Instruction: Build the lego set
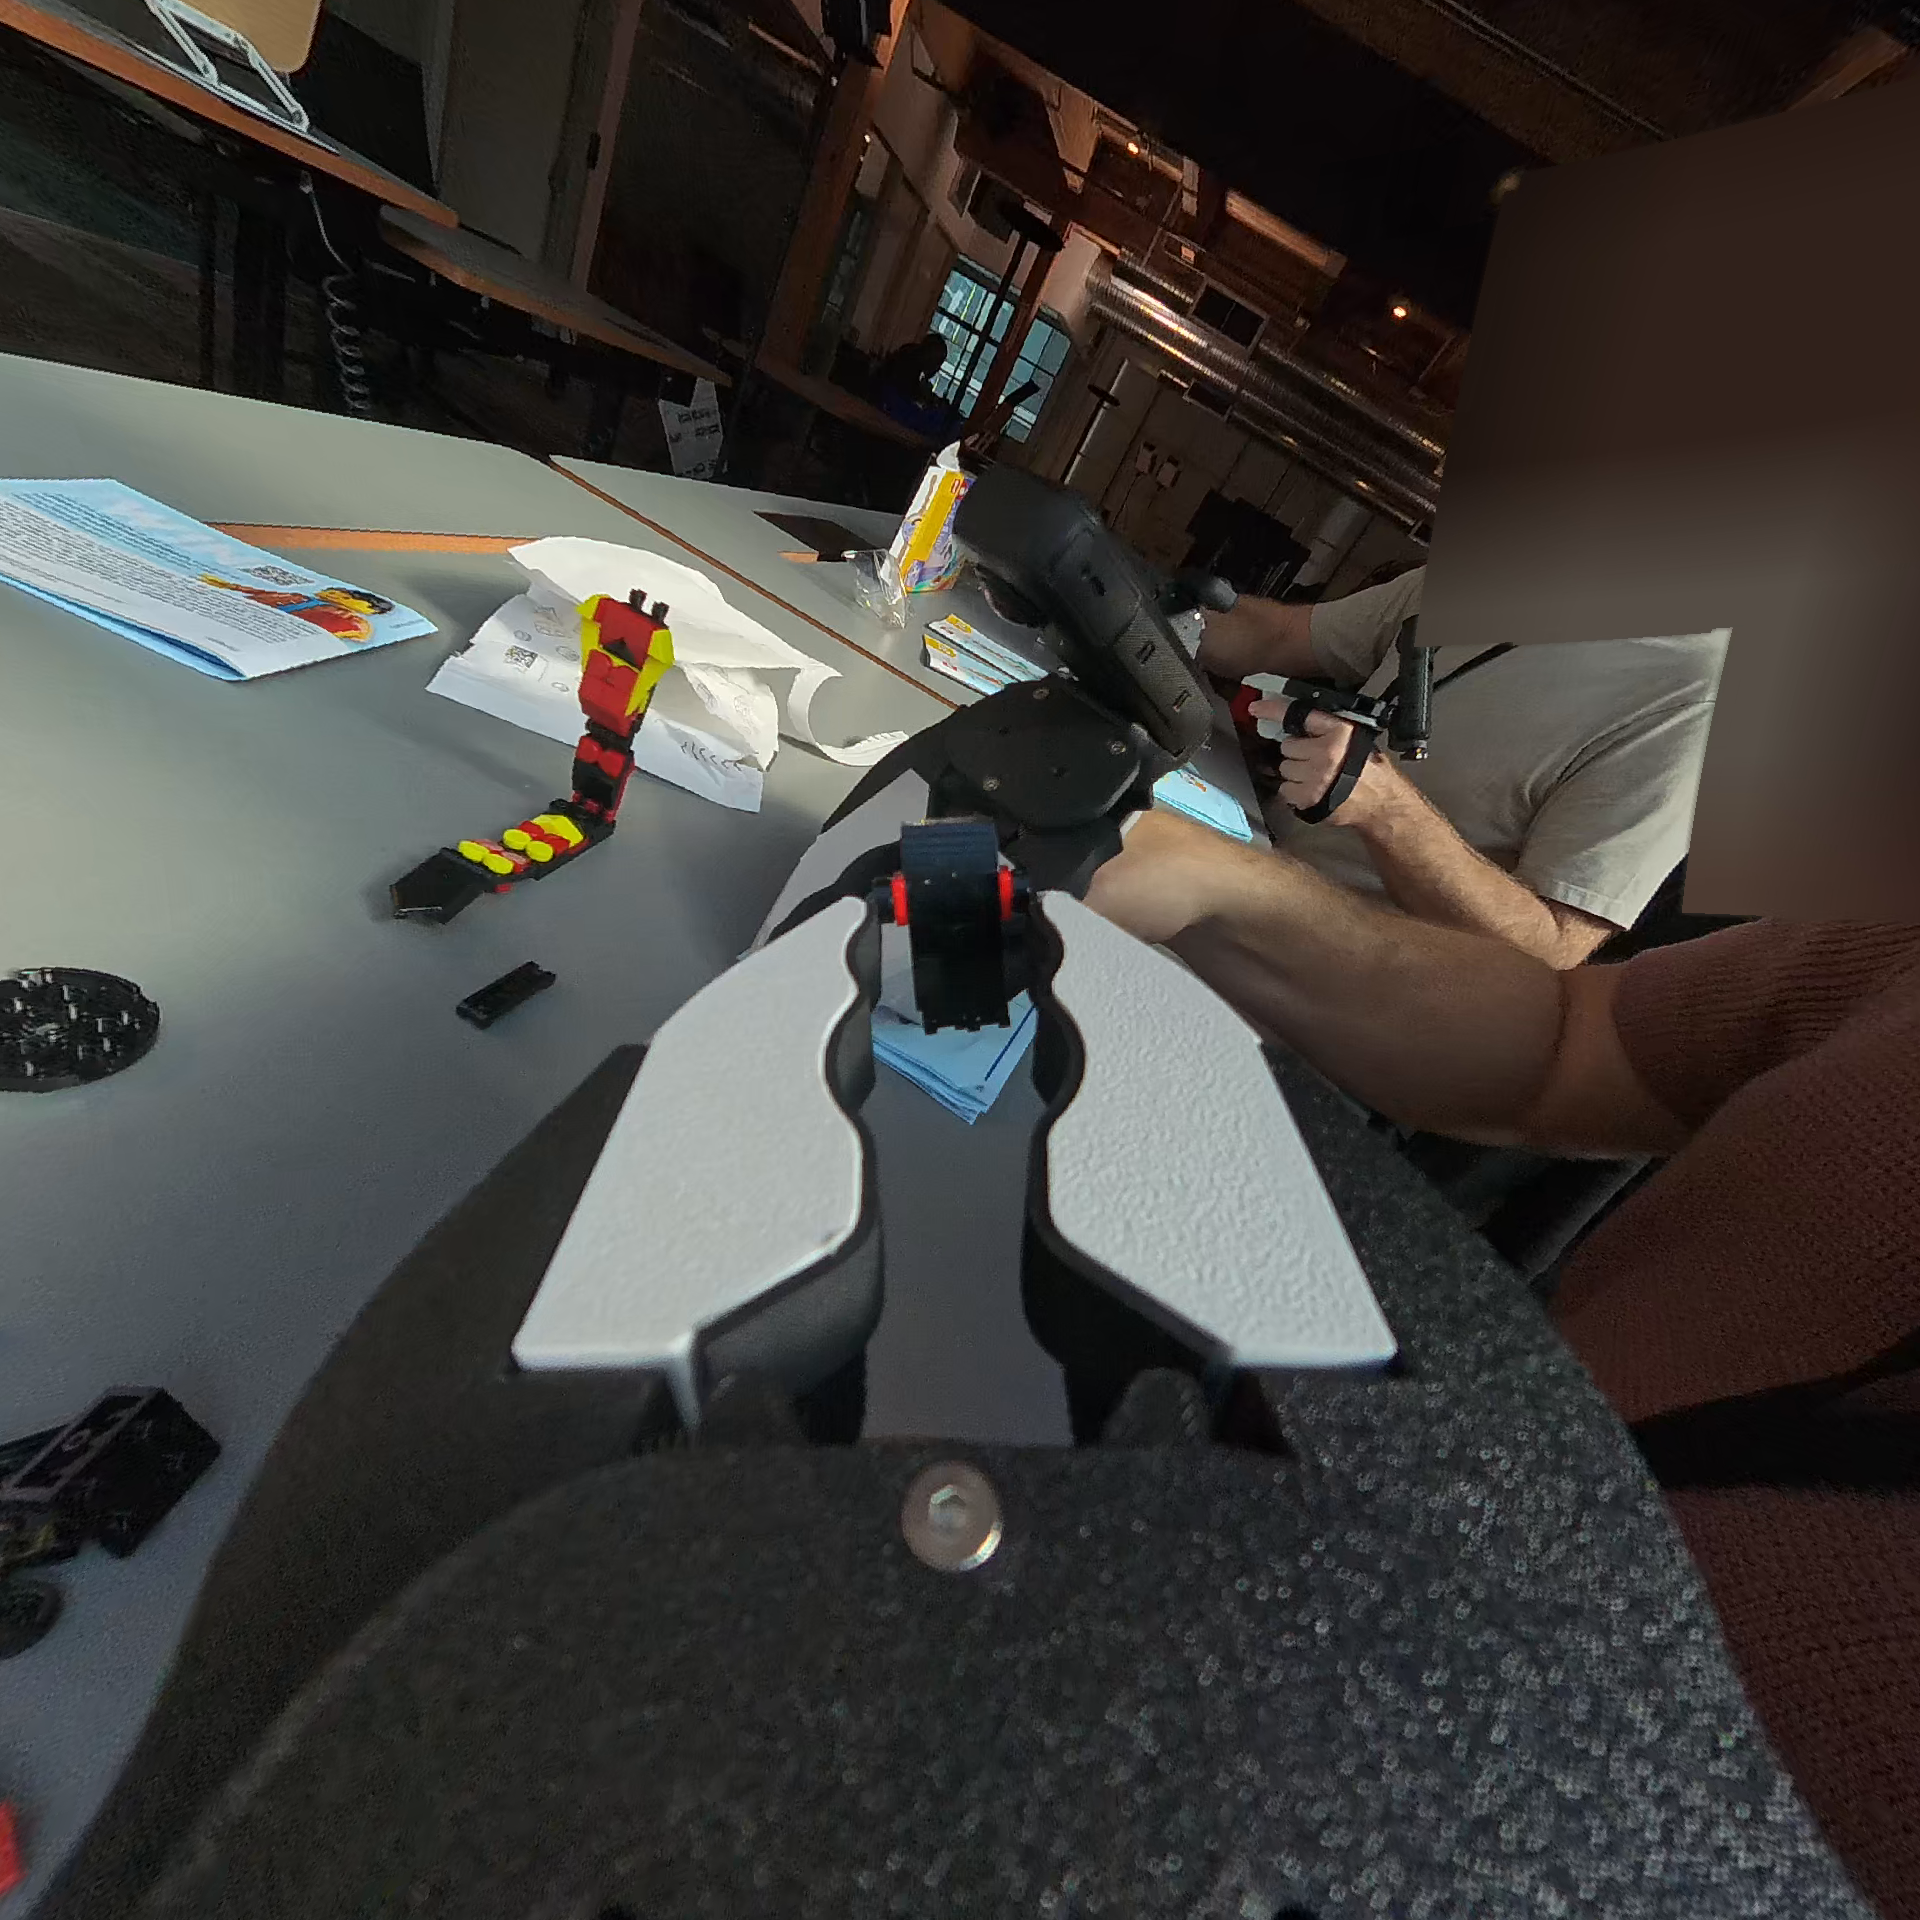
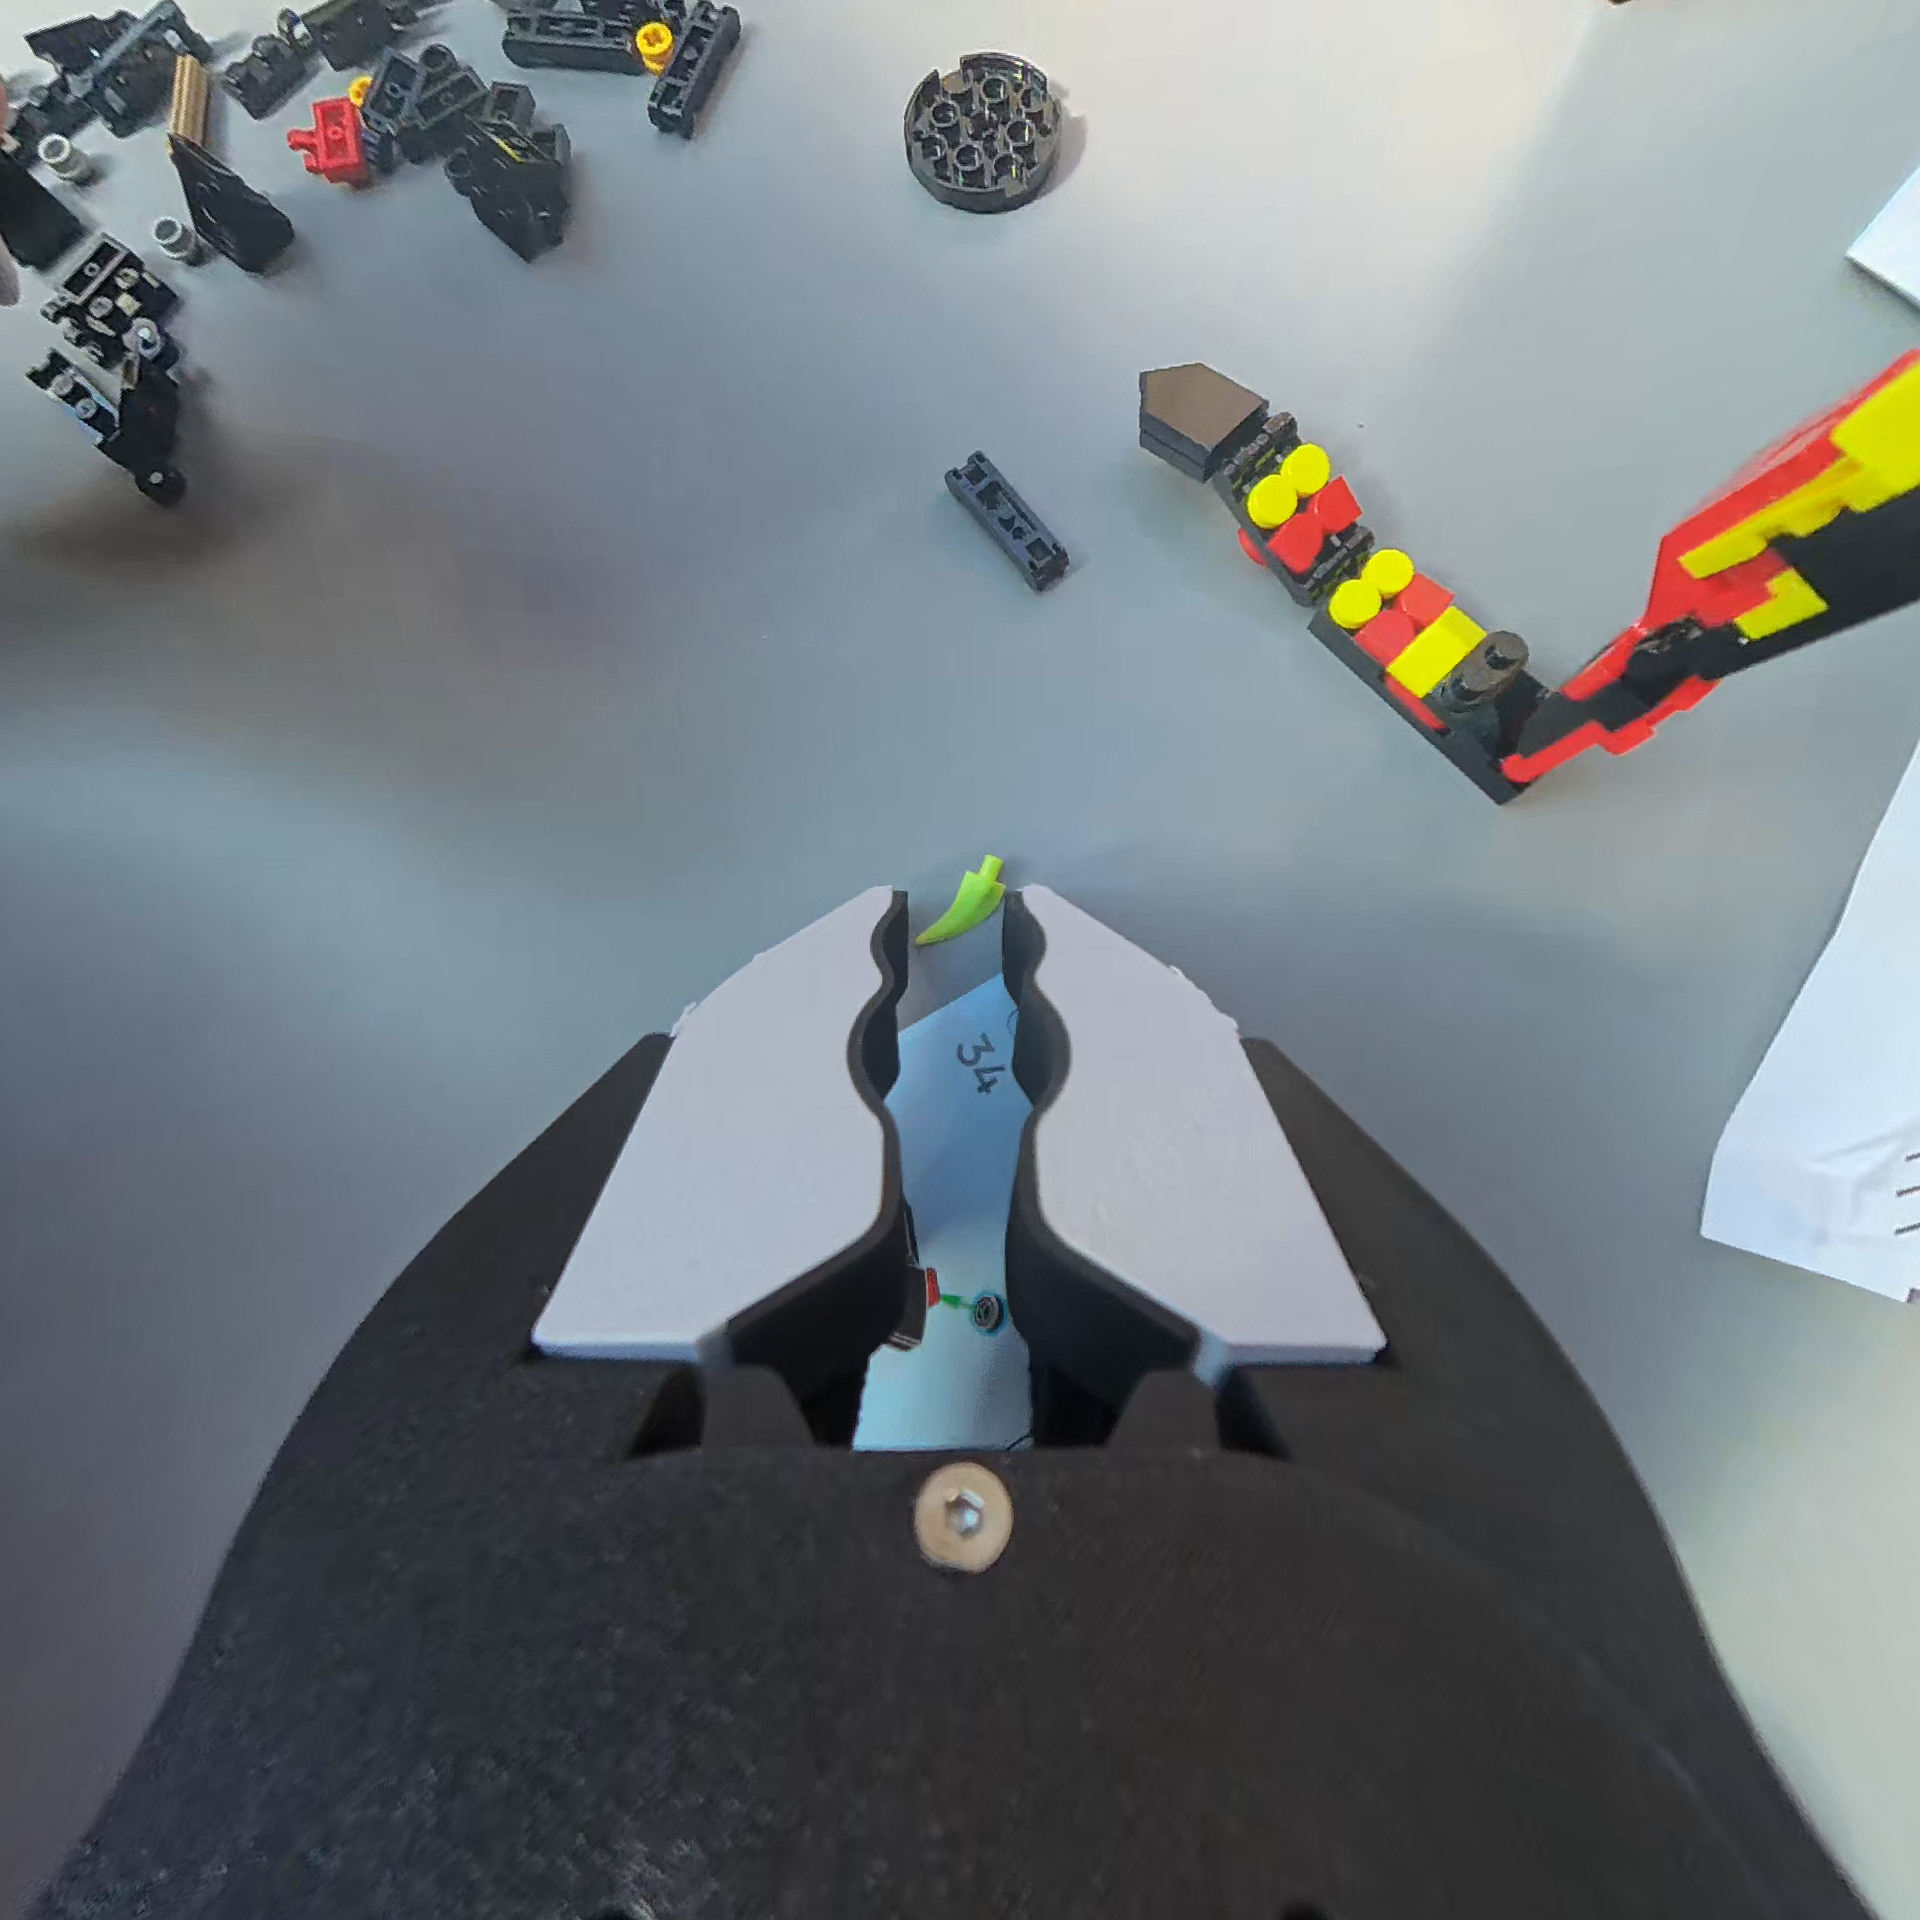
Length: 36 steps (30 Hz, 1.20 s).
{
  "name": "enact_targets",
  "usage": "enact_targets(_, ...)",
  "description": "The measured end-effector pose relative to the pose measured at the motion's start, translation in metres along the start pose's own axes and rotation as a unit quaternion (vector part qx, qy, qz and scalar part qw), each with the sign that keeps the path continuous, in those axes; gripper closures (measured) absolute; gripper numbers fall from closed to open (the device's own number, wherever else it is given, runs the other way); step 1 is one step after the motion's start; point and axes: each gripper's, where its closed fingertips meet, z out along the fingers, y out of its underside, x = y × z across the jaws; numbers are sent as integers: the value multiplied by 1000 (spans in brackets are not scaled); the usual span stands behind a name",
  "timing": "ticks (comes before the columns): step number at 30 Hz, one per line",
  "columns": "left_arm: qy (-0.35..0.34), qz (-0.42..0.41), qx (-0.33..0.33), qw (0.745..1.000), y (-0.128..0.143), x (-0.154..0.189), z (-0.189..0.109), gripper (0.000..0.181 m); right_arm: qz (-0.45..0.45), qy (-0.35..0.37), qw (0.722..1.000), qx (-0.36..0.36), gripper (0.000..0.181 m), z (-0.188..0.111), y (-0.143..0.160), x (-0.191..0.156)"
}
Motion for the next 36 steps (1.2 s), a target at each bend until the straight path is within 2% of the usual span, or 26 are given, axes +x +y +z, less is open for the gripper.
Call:
enact_targets(1, 1, -2, 1, 1000, 0, 0, 0, 155, -1, 8, 1000, -3, 165, 2, 0, 1)
enact_targets(4, 5, -3, -1, 1000, 2, 1, 1, 154, -15, 29, 999, 1, 175, 5, -2, 0)
enact_targets(7, -5, 4, -2, 1000, 2, 0, 2, 155, -45, 56, 997, 9, 177, 3, -4, 0)
enact_targets(9, -17, 5, 1, 1000, 0, -3, 2, 155, -114, 97, 987, 62, 177, -10, -19, -5)
enact_targets(10, -19, -4, 3, 1000, -1, -4, 2, 155, -167, 142, 972, 88, 177, -22, -29, -8)
enact_targets(12, -4, -35, 16, 999, -5, 0, 6, 155, -294, 247, 911, 150, 177, -50, -56, -19)
enact_targets(14, 31, -96, 47, 994, -13, 8, 10, 155, -408, 352, 821, 190, 177, -77, -80, -35)
enact_targets(15, 46, -124, 60, 989, -17, 10, 13, 155, -452, 382, 781, 199, 177, -84, -87, -44)
enact_targets(17, 65, -152, 73, 984, -23, 14, 19, 155, -497, 409, 733, 218, 177, -92, -98, -57)
enact_targets(19, 81, -163, 78, 980, -27, 20, 23, 155, -519, 424, 703, 239, 181, -102, -107, -65)
enact_targets(22, 97, -171, 83, 977, -31, 26, 24, 155, -522, 435, 694, 238, 181, -113, -112, -62)
enact_targets(24, 100, -177, 82, 976, -31, 28, 24, 155, -541, 438, 673, 249, 181, -118, -115, -67)
enact_targets(31, 104, -221, 86, 966, -30, 34, 28, 154, -591, 452, 628, 226, 181, -117, -113, -69)
enact_targets(36, 97, -238, 94, 962, -28, 33, 30, 155, -601, 450, 622, 221, 181, -116, -112, -68)
